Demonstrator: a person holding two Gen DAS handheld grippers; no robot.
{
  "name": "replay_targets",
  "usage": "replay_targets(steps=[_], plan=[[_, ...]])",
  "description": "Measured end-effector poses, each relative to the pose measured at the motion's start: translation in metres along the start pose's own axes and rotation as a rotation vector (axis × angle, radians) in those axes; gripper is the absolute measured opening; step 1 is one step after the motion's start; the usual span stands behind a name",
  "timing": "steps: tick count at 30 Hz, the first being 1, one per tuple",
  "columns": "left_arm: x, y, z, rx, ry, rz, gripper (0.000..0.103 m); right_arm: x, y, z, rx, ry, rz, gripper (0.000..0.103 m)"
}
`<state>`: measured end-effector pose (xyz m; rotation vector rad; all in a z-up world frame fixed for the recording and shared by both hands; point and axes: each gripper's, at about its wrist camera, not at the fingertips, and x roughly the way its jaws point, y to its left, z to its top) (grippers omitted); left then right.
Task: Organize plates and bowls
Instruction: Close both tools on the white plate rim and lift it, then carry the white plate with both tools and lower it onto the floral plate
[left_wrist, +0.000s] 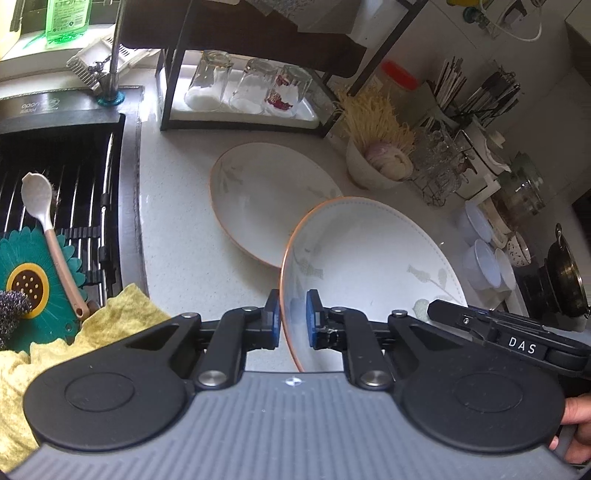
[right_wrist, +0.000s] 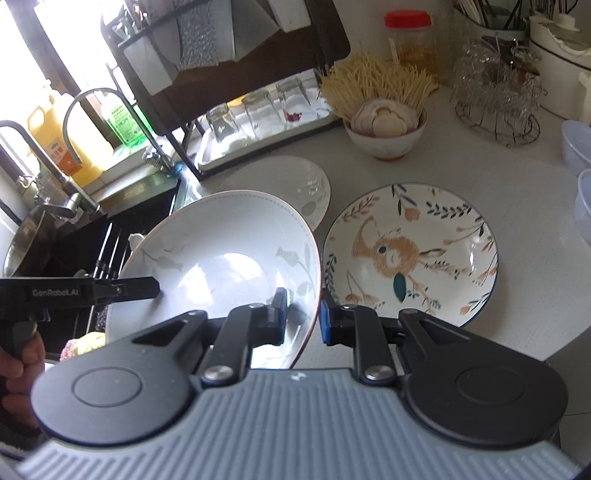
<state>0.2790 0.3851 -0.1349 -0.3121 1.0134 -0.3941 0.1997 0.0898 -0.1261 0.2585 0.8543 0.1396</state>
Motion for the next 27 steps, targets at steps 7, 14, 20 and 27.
replay_targets(steps=[7,14,20,27], plan=[[0.012,-0.035,0.023,0.029,-0.03,-0.005,0.015,-0.005,-0.032,0.02,0.01,-0.043,0.026,0.021],[0.049,-0.075,0.042,0.031,-0.027,0.005,0.015,0.002,-0.079,0.041,0.002,-0.043,0.021,0.019],[0.088,-0.105,0.047,0.037,0.007,0.047,0.015,0.014,-0.118,0.056,-0.016,-0.023,0.016,0.019],[0.131,-0.115,0.04,0.005,0.106,0.082,0.016,0.038,-0.15,0.052,-0.009,0.054,0.018,0.019]])
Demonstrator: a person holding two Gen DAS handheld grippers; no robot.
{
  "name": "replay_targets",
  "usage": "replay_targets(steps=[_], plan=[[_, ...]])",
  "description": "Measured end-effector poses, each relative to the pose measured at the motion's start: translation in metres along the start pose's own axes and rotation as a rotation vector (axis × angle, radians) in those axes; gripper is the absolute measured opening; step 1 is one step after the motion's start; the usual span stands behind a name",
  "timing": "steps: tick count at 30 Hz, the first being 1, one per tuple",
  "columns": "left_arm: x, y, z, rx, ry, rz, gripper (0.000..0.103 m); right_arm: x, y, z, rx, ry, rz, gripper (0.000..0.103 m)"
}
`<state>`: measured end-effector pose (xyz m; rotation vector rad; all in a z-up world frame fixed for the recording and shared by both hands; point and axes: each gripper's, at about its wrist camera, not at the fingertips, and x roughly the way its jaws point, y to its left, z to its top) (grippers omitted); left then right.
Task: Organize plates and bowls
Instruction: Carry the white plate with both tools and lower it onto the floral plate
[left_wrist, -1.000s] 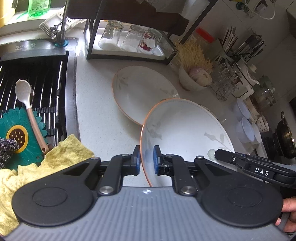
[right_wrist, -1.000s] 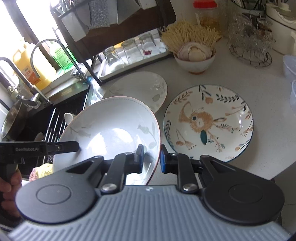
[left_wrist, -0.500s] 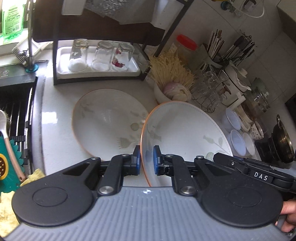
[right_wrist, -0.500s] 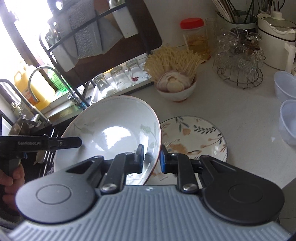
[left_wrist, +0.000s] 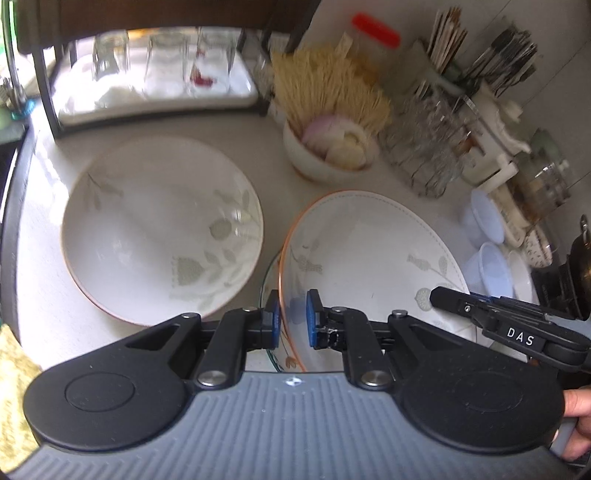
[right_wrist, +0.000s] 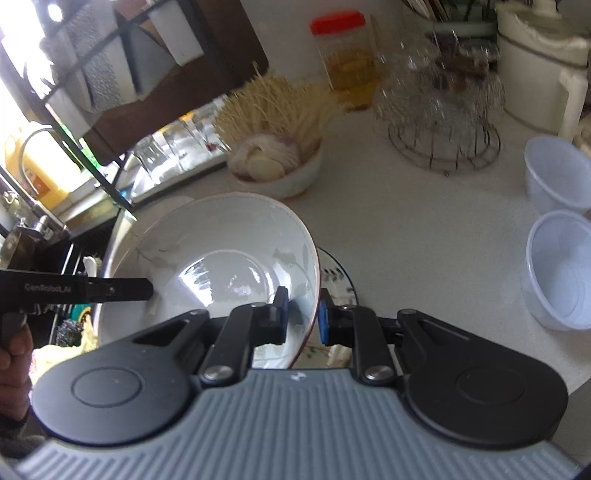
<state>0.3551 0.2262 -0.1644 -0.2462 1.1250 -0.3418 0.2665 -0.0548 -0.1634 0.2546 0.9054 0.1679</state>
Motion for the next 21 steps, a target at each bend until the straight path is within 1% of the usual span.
replay_targets(steps=[4,8,16,21], plan=[[0.021,0.0,-0.001,-0.041,0.045,0.031,0.016,0.013,-0.007,-0.006,-0.005,0.042,-0.003,0.019],[0.037,0.0,-0.001,-0.065,0.085,0.045,0.017,0.02,-0.012,-0.007,-0.004,0.054,-0.016,0.019],[0.054,-0.011,0.0,-0.061,0.117,0.065,0.019,0.023,-0.024,-0.008,-0.006,0.045,-0.044,0.019],[0.057,-0.017,-0.004,-0.049,0.121,0.115,0.02,0.025,-0.023,-0.005,-0.036,0.042,-0.059,0.019]])
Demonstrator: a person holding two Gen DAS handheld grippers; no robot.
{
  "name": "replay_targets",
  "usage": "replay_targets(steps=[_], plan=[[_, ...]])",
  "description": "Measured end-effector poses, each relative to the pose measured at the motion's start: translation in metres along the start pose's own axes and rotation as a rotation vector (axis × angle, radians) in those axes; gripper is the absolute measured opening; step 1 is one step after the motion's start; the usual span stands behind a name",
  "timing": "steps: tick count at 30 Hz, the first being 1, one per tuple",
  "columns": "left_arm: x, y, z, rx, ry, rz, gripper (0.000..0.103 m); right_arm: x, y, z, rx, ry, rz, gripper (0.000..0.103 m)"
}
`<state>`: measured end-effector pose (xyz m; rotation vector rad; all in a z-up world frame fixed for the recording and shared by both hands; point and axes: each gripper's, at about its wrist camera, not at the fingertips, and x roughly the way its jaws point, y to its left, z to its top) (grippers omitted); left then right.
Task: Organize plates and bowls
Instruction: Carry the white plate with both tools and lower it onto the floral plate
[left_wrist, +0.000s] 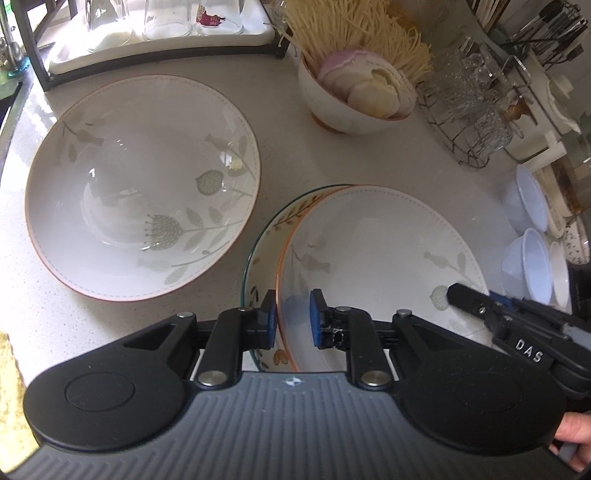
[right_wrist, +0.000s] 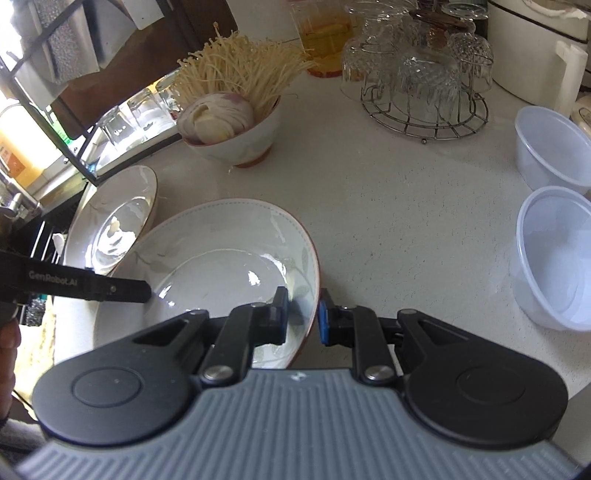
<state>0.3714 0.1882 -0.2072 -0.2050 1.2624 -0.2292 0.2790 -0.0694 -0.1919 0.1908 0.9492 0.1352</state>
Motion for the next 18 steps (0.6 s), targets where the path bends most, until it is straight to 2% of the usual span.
replay_targets(steps=[7,14,18], plan=[[0.001,-0.005,0.005,0.044,0.001,0.04,0.02,0.004,0.007,0.006,-0.05,-0.012,-0.034,0.019],[-0.002,0.0,0.008,0.042,-0.004,0.042,0.02,0.013,0.006,0.001,-0.033,0.022,-0.015,0.02],[-0.005,0.006,0.008,0.008,-0.007,0.014,0.02,0.016,0.009,0.001,-0.031,0.025,-0.021,0.022]])
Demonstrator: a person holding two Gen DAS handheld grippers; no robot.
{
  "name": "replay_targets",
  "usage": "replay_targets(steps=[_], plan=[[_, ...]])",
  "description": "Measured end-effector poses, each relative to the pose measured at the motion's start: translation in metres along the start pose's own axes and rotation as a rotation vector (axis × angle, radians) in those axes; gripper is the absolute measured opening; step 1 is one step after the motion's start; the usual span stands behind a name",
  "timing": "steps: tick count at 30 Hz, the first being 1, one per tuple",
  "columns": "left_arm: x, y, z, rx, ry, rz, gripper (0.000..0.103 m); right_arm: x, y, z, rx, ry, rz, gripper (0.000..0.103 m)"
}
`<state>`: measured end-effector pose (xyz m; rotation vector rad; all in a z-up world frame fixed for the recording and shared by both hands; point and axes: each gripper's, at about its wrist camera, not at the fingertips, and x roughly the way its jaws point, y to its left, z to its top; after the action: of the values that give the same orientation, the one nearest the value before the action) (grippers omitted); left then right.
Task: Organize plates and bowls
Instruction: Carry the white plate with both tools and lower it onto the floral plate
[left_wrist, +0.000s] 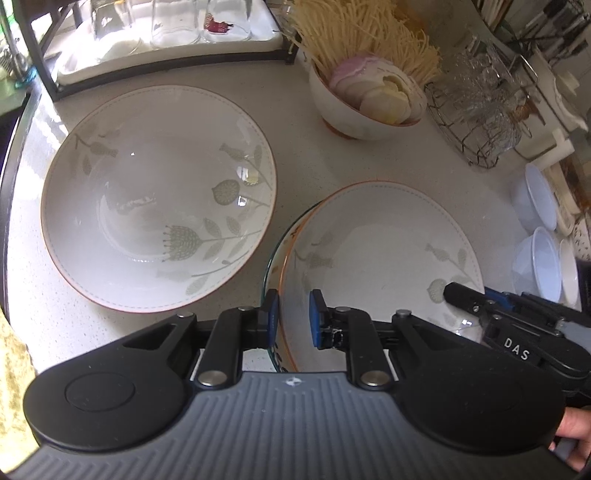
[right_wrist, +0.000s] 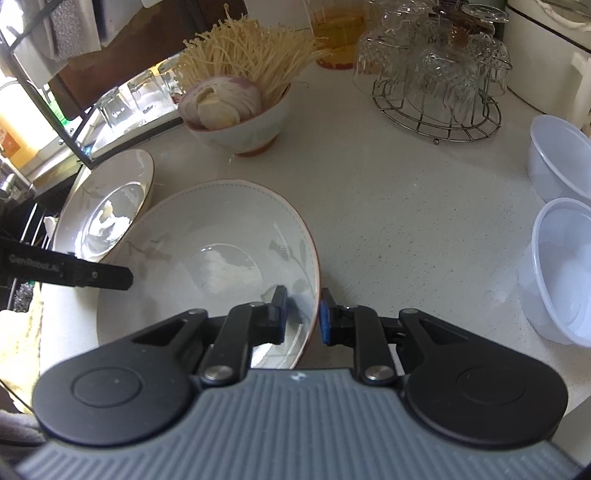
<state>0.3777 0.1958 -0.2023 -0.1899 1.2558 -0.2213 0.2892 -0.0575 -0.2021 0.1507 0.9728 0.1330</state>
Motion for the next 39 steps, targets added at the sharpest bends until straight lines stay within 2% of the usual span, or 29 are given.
replay_targets(steps=[9,16,24,33,39], plan=[[-0.014,0.011,-0.006,-0.031,-0.039,-0.044,0.023,0.001,0.002,0.002,0.031,0.007,-0.021,0.023],[-0.04,0.01,-0.011,0.011,-0.113,-0.046,0.024,-0.015,0.004,0.004,0.077,-0.039,-0.045,0.023],[-0.094,-0.004,-0.014,0.105,-0.234,-0.04,0.024,-0.061,0.022,0.013,0.086,-0.164,-0.041,0.023],[-0.155,-0.014,-0.024,0.165,-0.338,-0.121,0.03,-0.121,0.048,0.017,0.102,-0.292,-0.008,0.023],[-0.187,-0.015,-0.041,0.195,-0.378,-0.148,0.03,-0.152,0.069,0.001,0.099,-0.335,-0.034,0.023]])
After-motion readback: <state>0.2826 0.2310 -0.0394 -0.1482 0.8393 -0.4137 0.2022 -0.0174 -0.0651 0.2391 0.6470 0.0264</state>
